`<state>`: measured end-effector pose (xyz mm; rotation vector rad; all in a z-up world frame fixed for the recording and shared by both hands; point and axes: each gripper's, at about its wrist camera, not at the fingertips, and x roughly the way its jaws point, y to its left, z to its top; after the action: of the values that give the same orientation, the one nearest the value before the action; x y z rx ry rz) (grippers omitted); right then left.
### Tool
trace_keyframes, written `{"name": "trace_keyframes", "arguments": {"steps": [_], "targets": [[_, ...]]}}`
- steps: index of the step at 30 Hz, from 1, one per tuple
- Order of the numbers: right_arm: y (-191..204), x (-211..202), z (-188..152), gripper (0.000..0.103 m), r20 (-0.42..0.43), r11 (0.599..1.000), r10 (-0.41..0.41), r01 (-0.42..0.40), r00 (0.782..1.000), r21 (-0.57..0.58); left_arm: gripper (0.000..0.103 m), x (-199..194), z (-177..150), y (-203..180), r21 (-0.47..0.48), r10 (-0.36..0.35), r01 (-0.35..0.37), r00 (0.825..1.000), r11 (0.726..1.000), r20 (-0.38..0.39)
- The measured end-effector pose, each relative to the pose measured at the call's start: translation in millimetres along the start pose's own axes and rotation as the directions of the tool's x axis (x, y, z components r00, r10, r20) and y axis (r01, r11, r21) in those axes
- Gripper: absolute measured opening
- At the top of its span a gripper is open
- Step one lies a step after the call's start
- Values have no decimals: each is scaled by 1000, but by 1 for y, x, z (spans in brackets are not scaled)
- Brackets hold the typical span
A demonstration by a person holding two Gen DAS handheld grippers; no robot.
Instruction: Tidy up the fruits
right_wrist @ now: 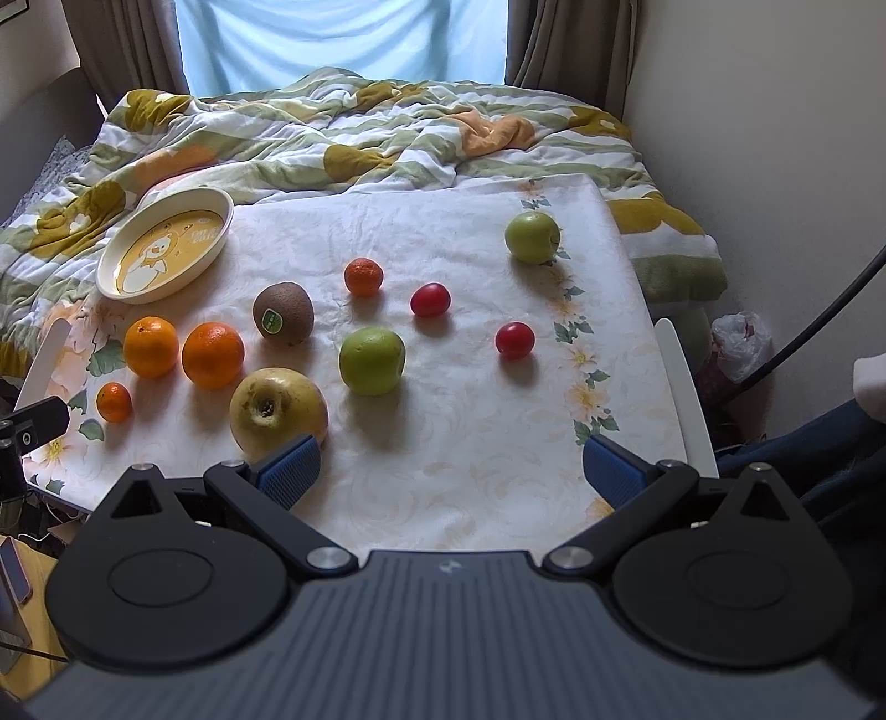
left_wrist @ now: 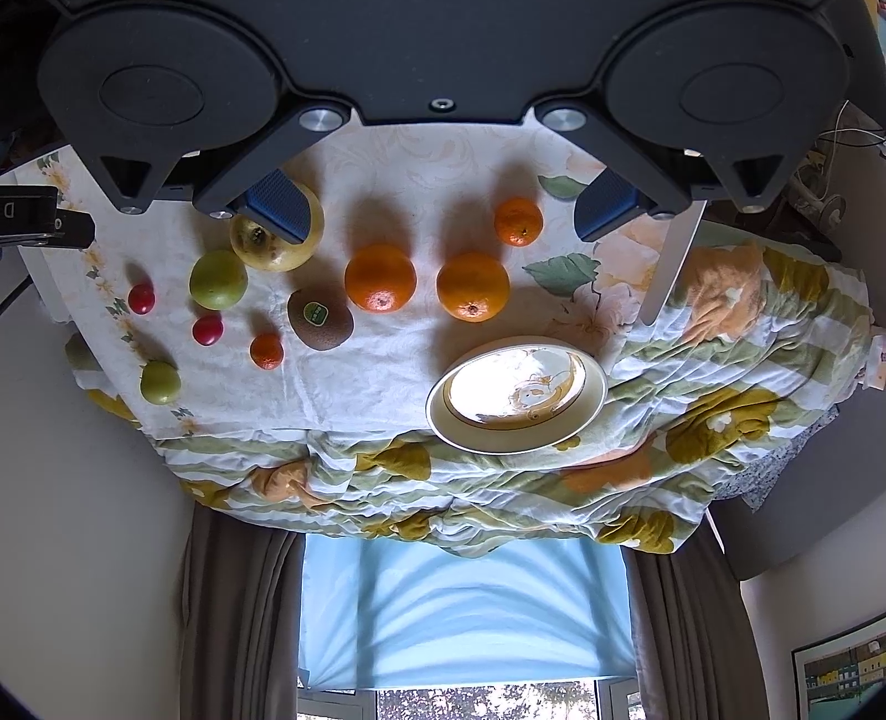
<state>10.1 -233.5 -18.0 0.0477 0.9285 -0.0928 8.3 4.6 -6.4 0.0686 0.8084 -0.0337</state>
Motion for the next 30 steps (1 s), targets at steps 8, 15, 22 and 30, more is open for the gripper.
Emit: {"name": "trace_keyframes", "arguments": {"steps": [8,15,22,30], "targets": [[-1,1,0,103,-1,1000,1,-1,1000,-1,103,0,0,0,1,3,-3,1000,1000,0],[-2,1,1,103,4,1000,10,-10,1000,-7,103,-1,1,-2,4,17,-17,1000,1000,12],[-2,-1,2,103,9,1000,17,-17,1000,-13,103,-3,-1,-3,2,23,-23,1000,1000,20],[-1,-2,1,103,3,1000,19,-19,1000,-15,103,-6,-2,-6,8,29,-29,999,1000,28]]}}
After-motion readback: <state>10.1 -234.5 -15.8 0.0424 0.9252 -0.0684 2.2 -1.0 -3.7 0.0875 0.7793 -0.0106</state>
